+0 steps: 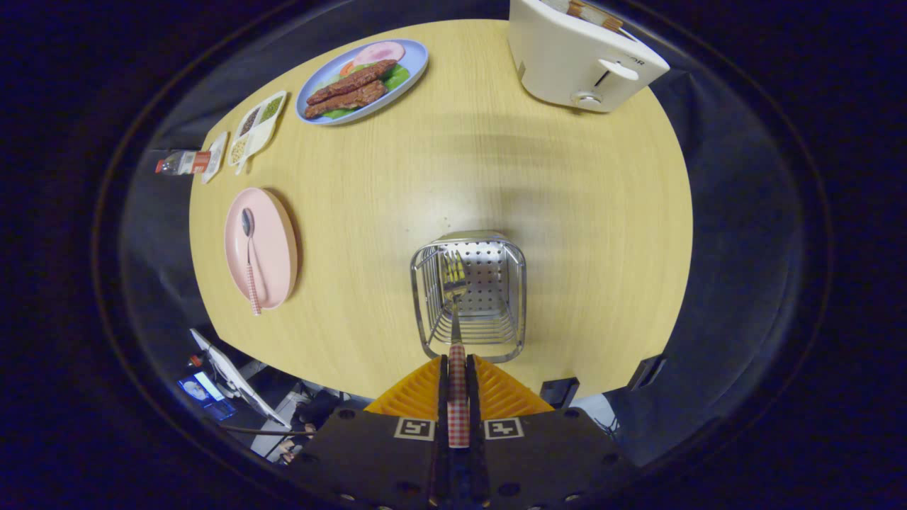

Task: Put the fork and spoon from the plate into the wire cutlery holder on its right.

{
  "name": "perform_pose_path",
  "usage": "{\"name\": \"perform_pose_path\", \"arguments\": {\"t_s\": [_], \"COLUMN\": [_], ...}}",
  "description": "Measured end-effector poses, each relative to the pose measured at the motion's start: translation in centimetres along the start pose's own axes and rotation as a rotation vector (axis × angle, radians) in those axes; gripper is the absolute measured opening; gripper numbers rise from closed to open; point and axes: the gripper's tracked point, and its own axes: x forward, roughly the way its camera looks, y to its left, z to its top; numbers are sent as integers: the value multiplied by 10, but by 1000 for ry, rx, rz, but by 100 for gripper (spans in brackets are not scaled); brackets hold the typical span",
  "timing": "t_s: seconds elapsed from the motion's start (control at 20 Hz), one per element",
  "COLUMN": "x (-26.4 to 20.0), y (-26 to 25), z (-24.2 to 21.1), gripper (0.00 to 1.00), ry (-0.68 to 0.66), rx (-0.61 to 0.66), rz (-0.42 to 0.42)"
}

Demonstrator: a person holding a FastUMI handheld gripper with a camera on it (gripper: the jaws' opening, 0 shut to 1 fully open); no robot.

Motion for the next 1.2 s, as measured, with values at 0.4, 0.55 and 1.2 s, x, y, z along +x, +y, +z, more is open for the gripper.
{"name": "perform_pose_path", "arguments": {"t_s": [0.4,0.55,1.2], "x": [-14,-25,-29], "y": [17,33,152], "z": [8,6,7], "gripper": [26,34,89], "ry": [-140,-231,-541], "rx": [-62,-82,-34], "rz": [39,67,92]}}
